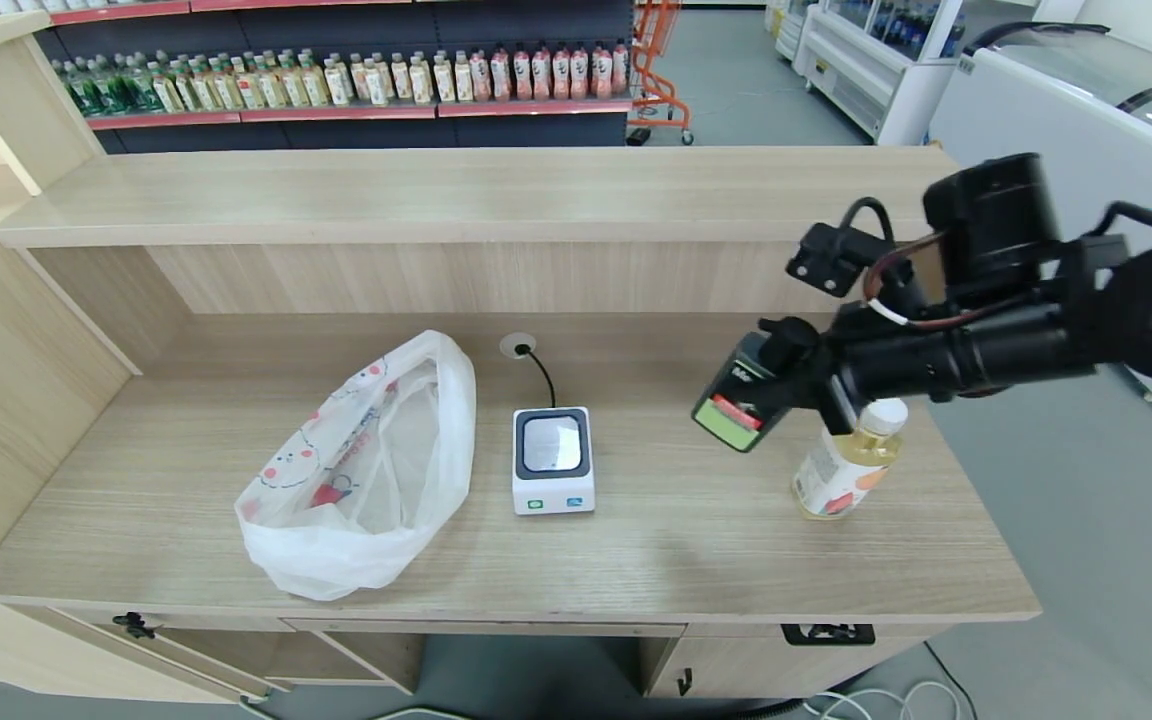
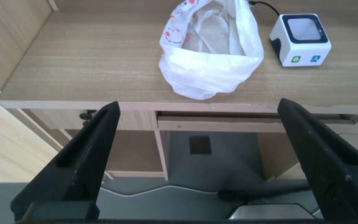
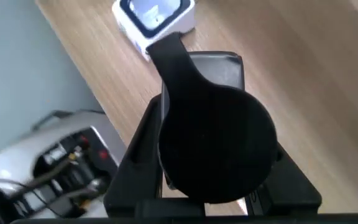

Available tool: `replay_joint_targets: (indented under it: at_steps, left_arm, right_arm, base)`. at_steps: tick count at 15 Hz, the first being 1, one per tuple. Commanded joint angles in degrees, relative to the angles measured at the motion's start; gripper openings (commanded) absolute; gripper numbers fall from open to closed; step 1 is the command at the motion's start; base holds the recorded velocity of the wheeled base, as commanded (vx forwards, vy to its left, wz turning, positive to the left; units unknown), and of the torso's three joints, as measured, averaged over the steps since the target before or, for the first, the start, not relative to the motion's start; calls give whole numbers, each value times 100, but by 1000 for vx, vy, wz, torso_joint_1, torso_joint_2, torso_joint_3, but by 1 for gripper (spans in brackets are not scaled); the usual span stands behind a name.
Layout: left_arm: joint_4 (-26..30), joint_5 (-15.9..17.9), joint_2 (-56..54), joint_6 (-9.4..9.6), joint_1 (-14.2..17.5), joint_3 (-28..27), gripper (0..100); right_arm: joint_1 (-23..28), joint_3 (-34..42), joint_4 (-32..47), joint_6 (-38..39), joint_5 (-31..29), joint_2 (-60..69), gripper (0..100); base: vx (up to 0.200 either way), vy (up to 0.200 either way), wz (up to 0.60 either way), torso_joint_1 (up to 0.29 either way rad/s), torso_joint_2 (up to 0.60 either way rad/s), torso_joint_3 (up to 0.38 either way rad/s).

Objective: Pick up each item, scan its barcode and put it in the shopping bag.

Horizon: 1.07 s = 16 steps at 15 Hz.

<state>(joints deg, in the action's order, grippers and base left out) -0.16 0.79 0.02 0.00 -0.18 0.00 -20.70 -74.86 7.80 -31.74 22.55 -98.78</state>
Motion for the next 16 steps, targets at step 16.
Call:
replay_joint_targets:
  at_steps: [16]
  left_arm:
    - [-2,0,-2,0,1,0,100]
  right_arm:
    - [-725,4252,-3311,-11275,2781,1045,0]
  base:
    - [0,0,0,0,0,0]
